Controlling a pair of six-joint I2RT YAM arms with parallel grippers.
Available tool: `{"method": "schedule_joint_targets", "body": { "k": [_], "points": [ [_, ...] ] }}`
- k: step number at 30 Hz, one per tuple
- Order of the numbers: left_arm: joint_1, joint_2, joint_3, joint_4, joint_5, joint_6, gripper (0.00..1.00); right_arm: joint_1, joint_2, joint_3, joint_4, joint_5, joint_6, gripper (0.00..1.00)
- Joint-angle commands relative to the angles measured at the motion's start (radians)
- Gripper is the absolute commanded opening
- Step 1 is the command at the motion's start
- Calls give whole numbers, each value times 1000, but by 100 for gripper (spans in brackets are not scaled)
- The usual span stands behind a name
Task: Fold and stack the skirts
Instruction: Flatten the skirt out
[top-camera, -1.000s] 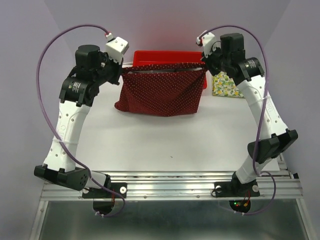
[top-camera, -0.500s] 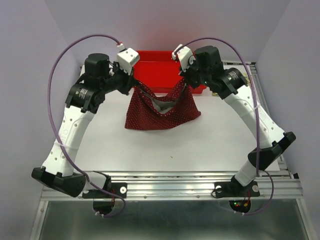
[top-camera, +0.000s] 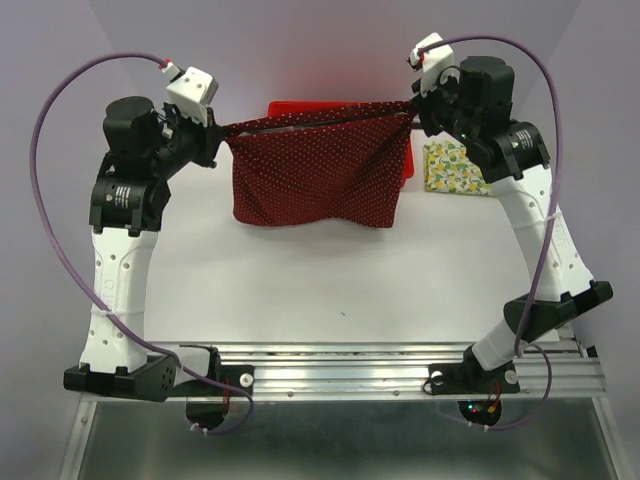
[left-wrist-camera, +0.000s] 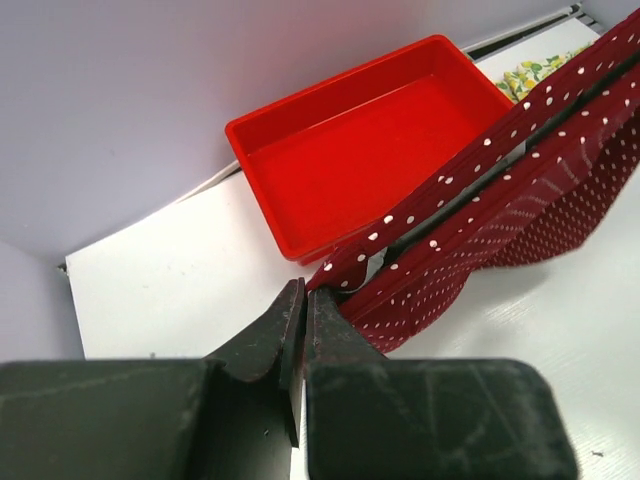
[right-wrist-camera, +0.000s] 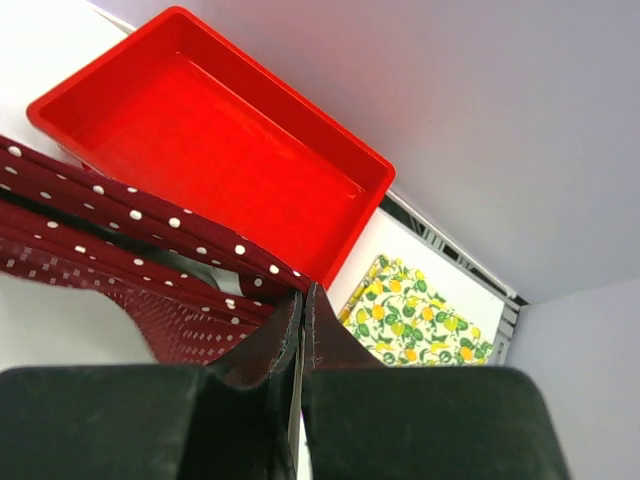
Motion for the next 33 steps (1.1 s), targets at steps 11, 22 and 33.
{"method": "schedule_joint_targets", "body": {
  "k": [11, 22, 33],
  "points": [
    [42, -197, -13, -18, -84, 216, 0, -62, -149, 58, -100, 219, -166, 1],
    [40, -143, -35, 26, -170, 103, 0, -62, -111, -36, 1, 292, -153, 1],
    [42, 298, 401, 247, -198, -12, 0, -111, 289, 386, 317, 390, -235, 1]
  ]
}}
